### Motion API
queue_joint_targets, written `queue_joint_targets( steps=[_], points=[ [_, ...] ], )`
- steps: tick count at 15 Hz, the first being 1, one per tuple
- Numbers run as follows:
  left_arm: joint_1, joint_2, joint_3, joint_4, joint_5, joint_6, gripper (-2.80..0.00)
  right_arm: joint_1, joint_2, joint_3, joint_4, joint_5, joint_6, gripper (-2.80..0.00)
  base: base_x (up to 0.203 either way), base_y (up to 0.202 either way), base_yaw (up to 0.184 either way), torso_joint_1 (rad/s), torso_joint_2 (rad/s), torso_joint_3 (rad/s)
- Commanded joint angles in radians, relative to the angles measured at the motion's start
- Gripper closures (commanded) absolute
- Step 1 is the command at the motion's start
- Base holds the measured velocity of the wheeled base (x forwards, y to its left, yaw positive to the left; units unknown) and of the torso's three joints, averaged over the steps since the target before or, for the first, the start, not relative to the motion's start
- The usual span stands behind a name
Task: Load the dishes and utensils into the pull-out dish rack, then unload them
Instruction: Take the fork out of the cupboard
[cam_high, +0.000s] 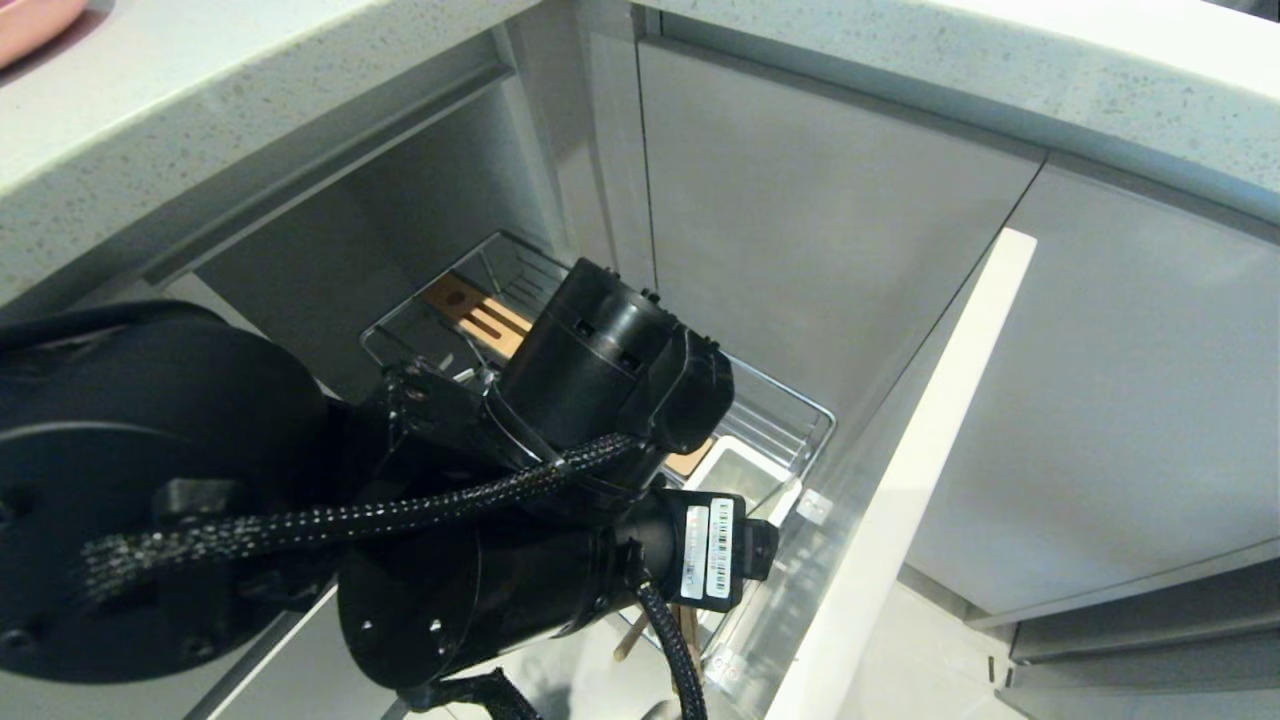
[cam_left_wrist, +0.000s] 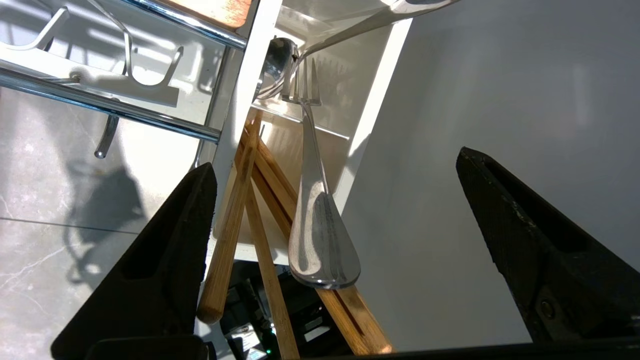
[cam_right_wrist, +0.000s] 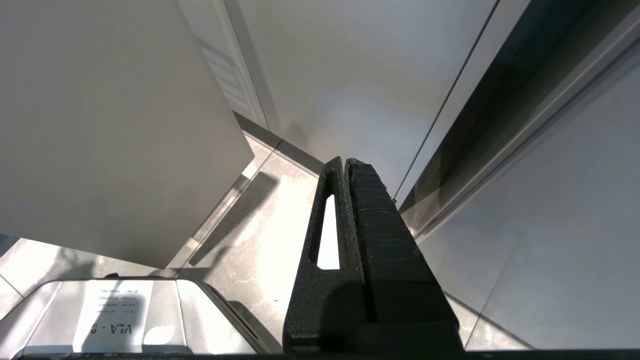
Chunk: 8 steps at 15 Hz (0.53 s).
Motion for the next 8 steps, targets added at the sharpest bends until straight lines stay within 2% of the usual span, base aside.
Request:
queue_joint_targets(
  steps=[1, 3, 4, 8],
  points=[
    [0.0, 0.004, 0.0, 0.001, 0.003, -0.004, -2.8, 0.0, 0.0, 0.001, 0.0, 0.0, 0.0, 0.0, 0.0, 0.0, 0.0, 0.0, 0.0, 0.0],
    [0.0, 0.006, 0.0, 0.001, 0.003, -0.004, -2.8, 0.0, 0.0, 0.002, 0.0, 0.0, 0.0, 0.0, 0.0, 0.0, 0.0, 0.0, 0.0, 0.0],
    [0.0, 0.006, 0.0, 0.003, 0.003, -0.004, 0.0, 0.0, 0.0, 0.002, 0.0, 0.0, 0.0, 0.0, 0.0, 0.0, 0.0, 0.0, 0.0, 0.0],
    [0.0, 0.008, 0.0, 0.004, 0.003, -0.004, 0.0, 0.0, 0.0, 0.002, 0.0, 0.0, 0.0, 0.0, 0.0, 0.0, 0.0, 0.0, 0.0, 0.0]
  ],
)
